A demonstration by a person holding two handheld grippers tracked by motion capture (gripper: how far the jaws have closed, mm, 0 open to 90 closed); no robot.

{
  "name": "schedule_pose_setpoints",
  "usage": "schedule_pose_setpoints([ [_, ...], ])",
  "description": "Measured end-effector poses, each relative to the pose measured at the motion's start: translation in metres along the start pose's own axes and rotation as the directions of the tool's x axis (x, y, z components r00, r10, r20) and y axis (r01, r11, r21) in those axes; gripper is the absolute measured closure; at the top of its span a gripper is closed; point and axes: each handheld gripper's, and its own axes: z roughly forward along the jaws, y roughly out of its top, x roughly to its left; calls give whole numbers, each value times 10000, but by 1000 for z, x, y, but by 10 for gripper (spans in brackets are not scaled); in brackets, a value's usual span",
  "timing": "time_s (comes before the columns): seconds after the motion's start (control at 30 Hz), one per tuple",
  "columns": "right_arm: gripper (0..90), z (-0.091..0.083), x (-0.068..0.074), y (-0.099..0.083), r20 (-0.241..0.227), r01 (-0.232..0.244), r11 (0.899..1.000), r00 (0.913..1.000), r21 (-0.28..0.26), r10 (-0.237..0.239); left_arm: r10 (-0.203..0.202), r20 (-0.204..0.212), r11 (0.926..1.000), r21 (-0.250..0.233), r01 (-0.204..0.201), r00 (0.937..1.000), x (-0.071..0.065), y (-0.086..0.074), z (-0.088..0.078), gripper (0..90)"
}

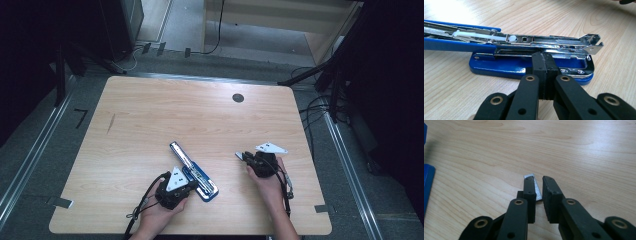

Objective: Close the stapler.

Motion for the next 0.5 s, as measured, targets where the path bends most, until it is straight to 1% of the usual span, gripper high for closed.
schedule_pose_setpoints([
  [0.03, 772, 2, 0, -1, -82, 39, 10000, 10000, 83, -38, 2, -2, 10000, 3, -2, 10000, 0, 0, 0, 900],
  [0.07, 772, 2, 0, -1, -82, 39, 10000, 10000, 83, -38, -1, 0, 10000, 0, 1, 10000, 0, 0, 0, 900],
  [0.17, 734, 6, 0, -2, -182, 110, 9998, 9998, 184, -107, -5, 5, 10000, 0, 5, 10000, 0, 0, 0, 900],
  [0.23, 709, 11, 2, -2, -118, 166, 9994, 9998, 301, -163, 9, 7, 10000, -7, -9, 10000, 0, 0, 0, 900],
  [0.4, 702, 14, 0, -4, -136, 115, 9995, 9998, 284, -111, 7, 14, 10000, 6, -7, 10000, 0, 0, 0, 900],
  [0.5, 720, 14, 0, -4, -122, 115, 9995, 9999, 287, -112, 15, 6, 10000, 5, -15, 10000, 0, 0, 0, 900],
])
